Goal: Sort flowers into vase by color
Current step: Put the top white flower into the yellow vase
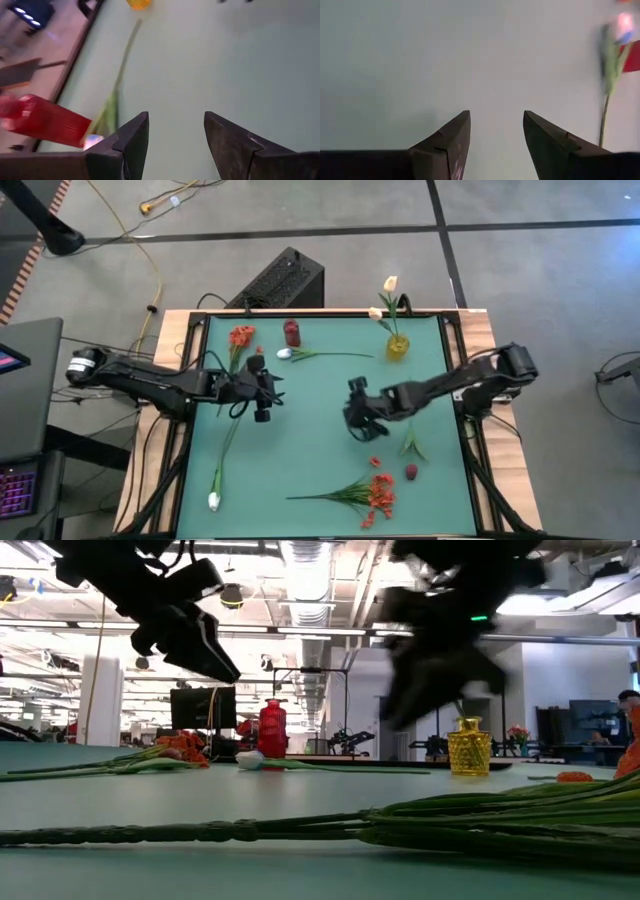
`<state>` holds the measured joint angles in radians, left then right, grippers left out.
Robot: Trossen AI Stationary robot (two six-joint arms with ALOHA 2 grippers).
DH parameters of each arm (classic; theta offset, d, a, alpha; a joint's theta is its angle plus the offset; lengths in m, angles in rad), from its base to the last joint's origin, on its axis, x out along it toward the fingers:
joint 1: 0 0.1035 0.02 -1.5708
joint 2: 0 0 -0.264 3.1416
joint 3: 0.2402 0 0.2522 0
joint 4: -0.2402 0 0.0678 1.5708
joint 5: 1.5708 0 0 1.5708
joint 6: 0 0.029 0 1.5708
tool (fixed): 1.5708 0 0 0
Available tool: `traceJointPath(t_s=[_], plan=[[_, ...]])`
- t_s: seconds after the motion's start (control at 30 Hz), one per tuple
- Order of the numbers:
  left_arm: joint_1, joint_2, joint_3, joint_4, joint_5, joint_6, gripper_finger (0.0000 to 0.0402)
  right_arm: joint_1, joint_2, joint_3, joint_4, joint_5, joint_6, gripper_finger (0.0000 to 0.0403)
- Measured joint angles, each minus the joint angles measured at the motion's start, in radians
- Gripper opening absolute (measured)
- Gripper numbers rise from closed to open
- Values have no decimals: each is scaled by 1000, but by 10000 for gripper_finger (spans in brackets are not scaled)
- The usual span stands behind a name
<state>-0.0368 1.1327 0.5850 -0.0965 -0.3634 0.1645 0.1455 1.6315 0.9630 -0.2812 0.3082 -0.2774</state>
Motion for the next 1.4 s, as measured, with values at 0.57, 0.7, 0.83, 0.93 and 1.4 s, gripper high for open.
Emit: traceJointPath(t_s=[0.57, 0.7, 0.83, 0.93, 1.4], plan=[[65, 13, 0, 13, 70, 15, 180, -419, 435, 546, -169, -216, 34, 203], [65, 13, 0, 20, 70, 15, 180, -487, 435, 555, -150, -246, 18, 203], [65, 13, 0, 25, 70, 15, 180, -544, 435, 555, -194, -323, 22, 200], [65, 13, 0, 26, 70, 23, 180, -571, 435, 554, -245, -329, 17, 194], [65, 13, 0, 27, 70, 23, 180, -662, 455, 555, -430, -338, -42, 164]])
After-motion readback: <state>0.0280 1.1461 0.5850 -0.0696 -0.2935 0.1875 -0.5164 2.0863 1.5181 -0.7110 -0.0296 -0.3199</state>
